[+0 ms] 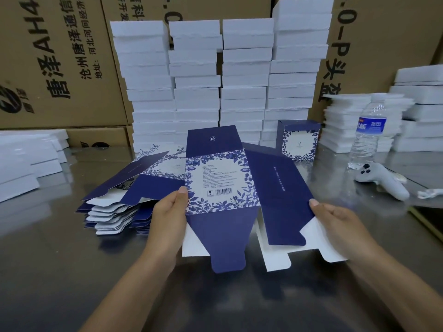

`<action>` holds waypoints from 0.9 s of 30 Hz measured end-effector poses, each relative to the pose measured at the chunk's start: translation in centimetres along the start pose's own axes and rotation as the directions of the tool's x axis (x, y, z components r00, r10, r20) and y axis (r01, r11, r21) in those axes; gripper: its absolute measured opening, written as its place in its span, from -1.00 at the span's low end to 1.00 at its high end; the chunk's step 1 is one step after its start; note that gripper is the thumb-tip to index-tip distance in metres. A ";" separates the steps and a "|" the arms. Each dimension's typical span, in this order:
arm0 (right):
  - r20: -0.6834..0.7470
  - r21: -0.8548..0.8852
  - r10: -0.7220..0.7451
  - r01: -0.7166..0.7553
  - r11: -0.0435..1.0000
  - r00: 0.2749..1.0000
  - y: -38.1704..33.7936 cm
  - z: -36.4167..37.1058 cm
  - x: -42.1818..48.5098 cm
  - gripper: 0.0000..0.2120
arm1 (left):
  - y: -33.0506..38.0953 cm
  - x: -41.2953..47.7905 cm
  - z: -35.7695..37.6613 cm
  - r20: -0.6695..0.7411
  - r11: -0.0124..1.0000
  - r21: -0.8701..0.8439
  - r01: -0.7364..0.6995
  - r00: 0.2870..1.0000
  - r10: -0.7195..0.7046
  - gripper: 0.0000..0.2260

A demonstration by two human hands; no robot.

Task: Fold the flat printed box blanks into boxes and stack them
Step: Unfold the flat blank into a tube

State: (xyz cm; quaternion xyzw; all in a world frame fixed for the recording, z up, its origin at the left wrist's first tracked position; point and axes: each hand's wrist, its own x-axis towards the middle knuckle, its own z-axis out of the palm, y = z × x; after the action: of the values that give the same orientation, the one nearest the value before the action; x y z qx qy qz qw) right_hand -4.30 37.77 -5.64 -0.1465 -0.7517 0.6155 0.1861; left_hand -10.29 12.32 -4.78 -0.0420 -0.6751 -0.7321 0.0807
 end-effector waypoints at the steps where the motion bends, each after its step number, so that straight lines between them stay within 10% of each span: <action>1: -0.010 -0.016 -0.008 0.008 1.000 1.000 0.2 0.1 0.1 -0.61 | 0.3 -0.1 0.1 0.041 0.996 -0.059 0.066 0.997 -0.064 -0.63; 5: 0.004 -0.053 -0.063 0.063 0.997 0.998 0.5 0.8 -0.1 -0.92 | 0.7 -0.5 0.5 0.293 0.989 -0.099 0.114 0.953 -0.080 -0.55; 21: 0.341 -0.194 -0.290 0.369 0.909 0.894 1.2 1.1 -1.1 -0.02 | -2.1 -1.0 1.1 0.504 0.987 0.159 -0.036 0.862 -0.050 -0.59; 25: 0.385 -0.183 -0.350 0.443 0.878 0.854 1.3 1.1 -1.3 -0.04 | -2.1 -1.1 1.3 0.510 0.996 0.094 0.002 0.859 -0.049 -0.71; 27: 0.364 -0.205 -0.381 0.472 0.857 0.850 1.2 1.1 -1.3 -0.20 | -2.2 -0.9 1.2 0.535 0.999 0.053 -0.010 0.844 -0.020 -0.46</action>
State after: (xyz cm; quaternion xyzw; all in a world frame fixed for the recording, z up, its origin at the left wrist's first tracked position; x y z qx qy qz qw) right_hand -3.68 36.48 -7.13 0.0992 -0.8660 0.4576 0.1758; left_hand -9.86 13.70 -7.01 -0.2406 -0.6902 -0.6732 -0.1115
